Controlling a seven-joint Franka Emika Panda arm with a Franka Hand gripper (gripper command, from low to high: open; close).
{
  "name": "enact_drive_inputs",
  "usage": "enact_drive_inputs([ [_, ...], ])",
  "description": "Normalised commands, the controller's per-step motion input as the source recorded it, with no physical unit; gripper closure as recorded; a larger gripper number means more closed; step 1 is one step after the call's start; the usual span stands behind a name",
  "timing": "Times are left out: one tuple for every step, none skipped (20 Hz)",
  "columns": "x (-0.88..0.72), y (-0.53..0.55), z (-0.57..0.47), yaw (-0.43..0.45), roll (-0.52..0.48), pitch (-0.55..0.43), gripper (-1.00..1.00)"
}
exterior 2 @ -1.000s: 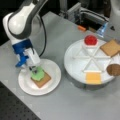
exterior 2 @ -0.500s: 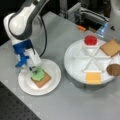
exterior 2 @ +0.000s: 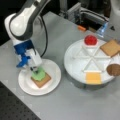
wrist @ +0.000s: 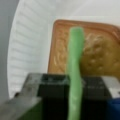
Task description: Ingredient selection for cheeseburger or sandwich
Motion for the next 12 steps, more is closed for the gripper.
enact_drive_inputs([
  [-0.24,0.18,-0.11,-0.199,-0.062,-0.255,1.00],
  [-0.25,0.19,-0.09,-0.195,-0.063,-0.244,-1.00],
  [-0.25,0.19,-0.08,-0.186,-0.059,-0.237,-1.00],
  [-0.26,0.20,-0.07,-0.177,-0.052,-0.232,-1.00],
  [-0.26,0.20,-0.07,-0.173,-0.045,-0.232,-1.00],
  [-0.26,0.21,-0.07,-0.167,-0.036,-0.229,-1.00],
  [-0.27,0.21,-0.07,-0.166,-0.030,-0.228,-1.00],
  [-0.27,0.22,-0.07,-0.166,-0.029,-0.228,-1.00],
  [-0.27,0.22,-0.07,-0.166,-0.027,-0.225,-1.00],
  [-0.28,0.23,-0.07,-0.169,-0.024,-0.225,-1.00],
  [-0.28,0.24,-0.06,-0.170,-0.021,-0.227,-1.00],
  [-0.28,0.25,-0.06,-0.172,-0.017,-0.227,-1.00],
])
